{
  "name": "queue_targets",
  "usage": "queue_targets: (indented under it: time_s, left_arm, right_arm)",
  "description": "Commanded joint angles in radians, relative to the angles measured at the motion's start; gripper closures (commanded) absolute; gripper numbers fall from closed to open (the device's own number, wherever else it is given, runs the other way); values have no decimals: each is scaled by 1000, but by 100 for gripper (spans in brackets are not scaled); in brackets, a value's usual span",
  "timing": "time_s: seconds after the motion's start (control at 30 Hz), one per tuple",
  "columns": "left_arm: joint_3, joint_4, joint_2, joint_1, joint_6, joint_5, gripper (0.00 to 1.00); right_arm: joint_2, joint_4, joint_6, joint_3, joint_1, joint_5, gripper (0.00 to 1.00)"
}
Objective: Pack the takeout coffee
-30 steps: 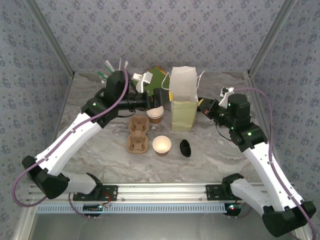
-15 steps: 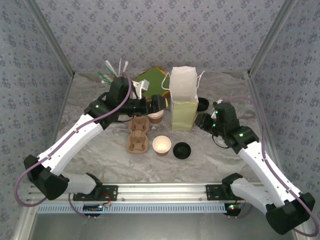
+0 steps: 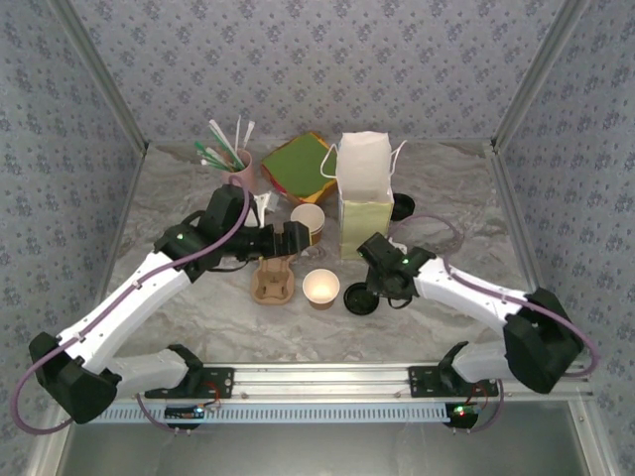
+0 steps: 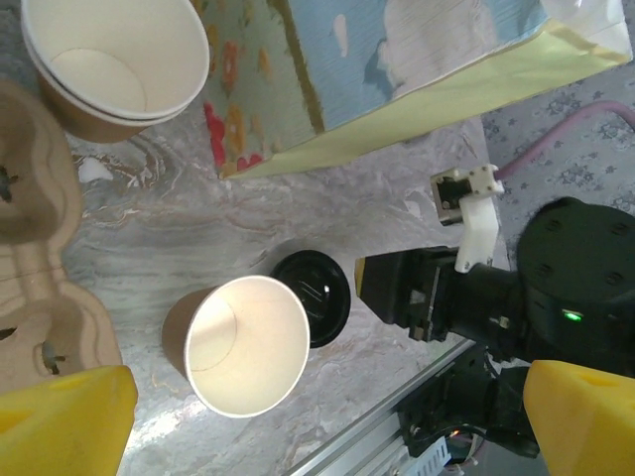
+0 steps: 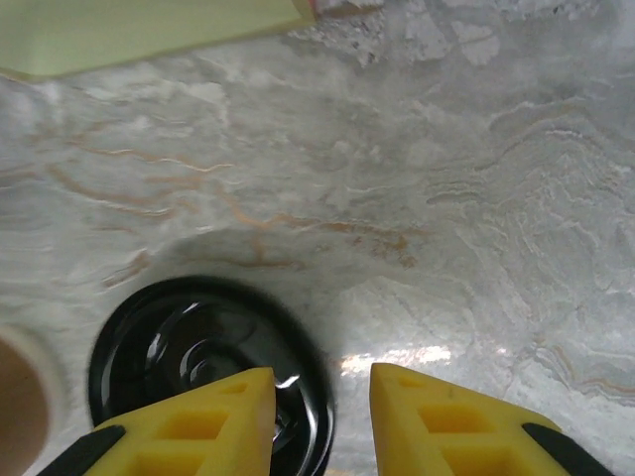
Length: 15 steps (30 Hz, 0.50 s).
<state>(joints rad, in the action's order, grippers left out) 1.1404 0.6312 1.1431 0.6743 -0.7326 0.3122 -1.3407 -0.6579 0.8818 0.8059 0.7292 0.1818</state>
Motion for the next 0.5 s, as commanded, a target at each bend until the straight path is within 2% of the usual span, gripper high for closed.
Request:
queue_targets:
  time_s: [0.0,0.47]
  left_arm:
    - [-1,27,-38,-4,20,-21,0]
    - [1,39,-35,-4,32,-29,0]
  right_arm:
    - [-38,-25,32,37,5,45,69]
    - [-85,35,34,-9,9,-21,71]
